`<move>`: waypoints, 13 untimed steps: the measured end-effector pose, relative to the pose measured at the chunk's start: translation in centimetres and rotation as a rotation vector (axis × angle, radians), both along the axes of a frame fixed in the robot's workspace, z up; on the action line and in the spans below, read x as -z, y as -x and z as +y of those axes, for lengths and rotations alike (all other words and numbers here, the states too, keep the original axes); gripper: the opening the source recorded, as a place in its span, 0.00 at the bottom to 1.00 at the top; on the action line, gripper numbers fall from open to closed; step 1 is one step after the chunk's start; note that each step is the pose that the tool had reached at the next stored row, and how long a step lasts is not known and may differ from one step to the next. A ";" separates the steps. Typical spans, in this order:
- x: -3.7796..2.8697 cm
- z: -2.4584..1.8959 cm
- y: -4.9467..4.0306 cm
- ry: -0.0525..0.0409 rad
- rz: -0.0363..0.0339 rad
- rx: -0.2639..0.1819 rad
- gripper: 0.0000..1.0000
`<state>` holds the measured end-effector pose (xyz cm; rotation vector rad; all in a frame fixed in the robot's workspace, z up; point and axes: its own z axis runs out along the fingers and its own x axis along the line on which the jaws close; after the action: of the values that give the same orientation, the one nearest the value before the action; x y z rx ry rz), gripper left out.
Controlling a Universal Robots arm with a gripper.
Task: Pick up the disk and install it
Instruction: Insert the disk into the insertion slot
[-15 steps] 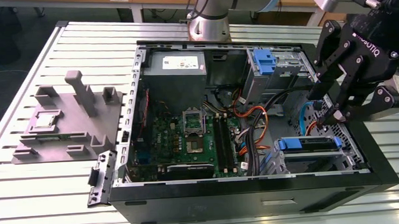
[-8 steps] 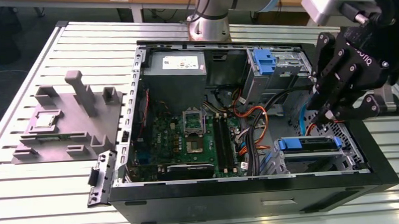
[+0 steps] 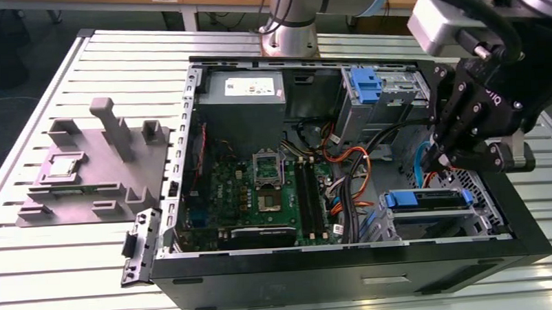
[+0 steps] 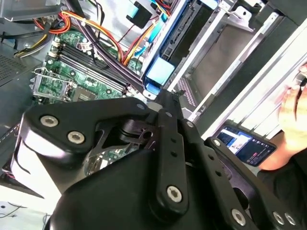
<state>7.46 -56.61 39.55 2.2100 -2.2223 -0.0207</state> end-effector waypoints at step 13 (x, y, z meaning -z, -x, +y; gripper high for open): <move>2.37 0.00 0.00 0.0000 0.0000 0.000 0.10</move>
<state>7.47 -56.60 37.19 2.2100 -2.2223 -0.0207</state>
